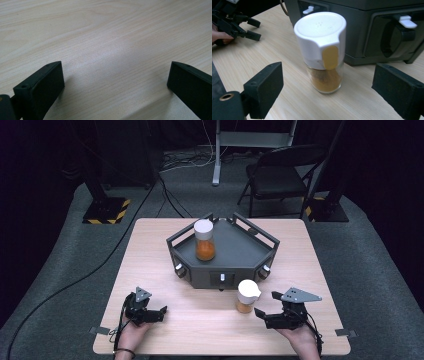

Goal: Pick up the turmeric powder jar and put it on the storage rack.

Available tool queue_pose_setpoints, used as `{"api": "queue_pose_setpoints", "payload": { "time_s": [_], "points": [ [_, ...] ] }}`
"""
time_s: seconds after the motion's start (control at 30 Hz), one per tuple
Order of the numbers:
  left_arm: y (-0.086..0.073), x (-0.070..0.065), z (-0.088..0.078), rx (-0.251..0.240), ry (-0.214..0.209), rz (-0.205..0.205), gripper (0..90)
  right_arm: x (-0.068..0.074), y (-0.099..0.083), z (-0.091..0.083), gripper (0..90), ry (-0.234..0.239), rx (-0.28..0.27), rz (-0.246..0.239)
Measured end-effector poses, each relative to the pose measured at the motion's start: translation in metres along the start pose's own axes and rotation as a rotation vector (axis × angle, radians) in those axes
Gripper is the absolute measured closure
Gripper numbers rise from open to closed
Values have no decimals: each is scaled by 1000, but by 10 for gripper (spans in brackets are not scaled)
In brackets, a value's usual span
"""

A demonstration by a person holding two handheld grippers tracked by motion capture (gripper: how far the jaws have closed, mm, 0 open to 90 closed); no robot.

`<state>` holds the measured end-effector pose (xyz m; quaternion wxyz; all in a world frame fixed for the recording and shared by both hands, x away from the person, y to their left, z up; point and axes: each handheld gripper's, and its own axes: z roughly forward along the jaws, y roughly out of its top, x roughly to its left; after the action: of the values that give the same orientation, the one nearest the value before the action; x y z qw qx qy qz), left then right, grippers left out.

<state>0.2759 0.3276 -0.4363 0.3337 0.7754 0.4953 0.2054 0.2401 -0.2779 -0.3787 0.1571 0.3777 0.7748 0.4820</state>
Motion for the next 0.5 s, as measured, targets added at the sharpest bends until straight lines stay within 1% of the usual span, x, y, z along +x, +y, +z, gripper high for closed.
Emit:
{"api": "queue_pose_setpoints", "payload": {
  "time_s": [0.13, 0.4, 0.5],
  "points": [
    [0, 0, 0, 0, 0, 0, 5, 0, 2, 7, 92, 12, 2, -3],
    [0, 0, 0, 0, 0, 1, 5, 0, 13, 21, 107, 15, 14, -9],
    [0, 0, 0, 1, 0, 1, 5, 0, 17, 28, 124, 22, 22, -15]
  ]
}}
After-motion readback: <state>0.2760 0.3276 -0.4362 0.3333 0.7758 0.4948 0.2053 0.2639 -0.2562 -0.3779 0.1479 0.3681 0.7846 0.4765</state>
